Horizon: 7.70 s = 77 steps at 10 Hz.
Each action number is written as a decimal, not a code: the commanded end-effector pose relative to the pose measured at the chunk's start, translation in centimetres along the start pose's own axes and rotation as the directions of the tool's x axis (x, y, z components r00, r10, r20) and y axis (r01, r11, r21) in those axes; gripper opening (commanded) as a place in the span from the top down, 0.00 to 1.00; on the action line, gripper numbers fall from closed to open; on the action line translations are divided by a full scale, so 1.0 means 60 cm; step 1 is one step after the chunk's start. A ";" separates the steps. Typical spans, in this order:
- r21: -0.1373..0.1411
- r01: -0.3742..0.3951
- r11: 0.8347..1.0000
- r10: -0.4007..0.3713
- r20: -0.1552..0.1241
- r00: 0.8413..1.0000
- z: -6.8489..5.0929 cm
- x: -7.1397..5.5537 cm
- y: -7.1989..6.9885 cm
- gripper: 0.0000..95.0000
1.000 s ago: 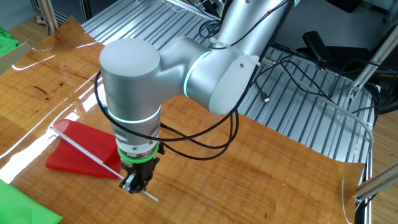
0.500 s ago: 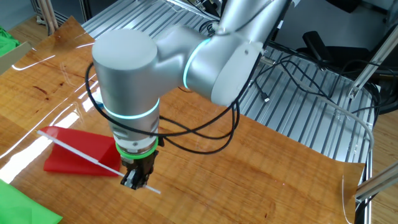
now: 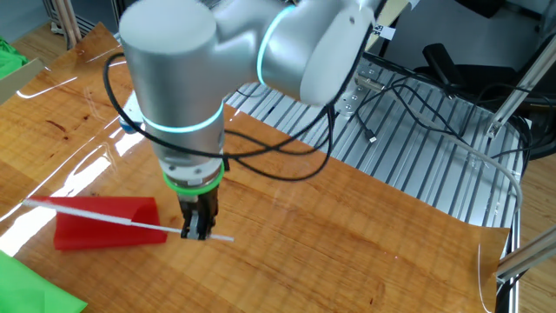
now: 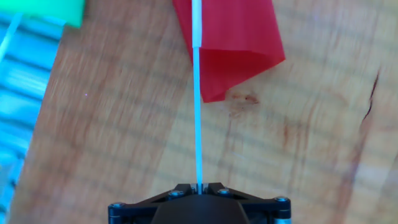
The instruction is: Wave the flag
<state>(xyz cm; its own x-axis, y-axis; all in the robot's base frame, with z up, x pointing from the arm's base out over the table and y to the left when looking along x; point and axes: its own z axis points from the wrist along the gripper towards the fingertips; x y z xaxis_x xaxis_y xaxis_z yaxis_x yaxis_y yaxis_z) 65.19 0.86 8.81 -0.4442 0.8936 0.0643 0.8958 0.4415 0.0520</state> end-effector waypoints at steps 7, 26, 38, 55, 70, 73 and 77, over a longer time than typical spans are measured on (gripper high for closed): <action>0.053 0.624 0.780 -0.623 -0.027 0.781 -0.115 0.048 -0.074 1.00; 0.103 0.837 0.537 -0.841 -0.010 0.540 -0.272 0.170 -0.177 1.00; -0.026 0.801 0.598 -0.801 -0.073 0.595 -0.290 0.093 -0.128 1.00; -0.090 0.793 0.602 -0.799 -0.079 0.597 -0.291 0.108 -0.131 1.00; 0.068 0.864 0.498 -0.863 -0.062 0.502 -0.270 0.152 -0.099 1.00; 0.088 0.879 0.469 -0.878 -0.058 0.475 -0.275 0.074 -0.113 1.00; 0.100 0.887 0.451 -0.885 -0.075 0.459 -0.279 0.066 -0.107 1.00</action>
<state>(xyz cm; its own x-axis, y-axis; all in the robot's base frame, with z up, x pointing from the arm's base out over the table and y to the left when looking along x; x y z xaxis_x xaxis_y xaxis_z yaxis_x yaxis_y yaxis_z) 57.42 0.32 25.29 -0.9979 0.0093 0.0635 0.0074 0.9995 -0.0303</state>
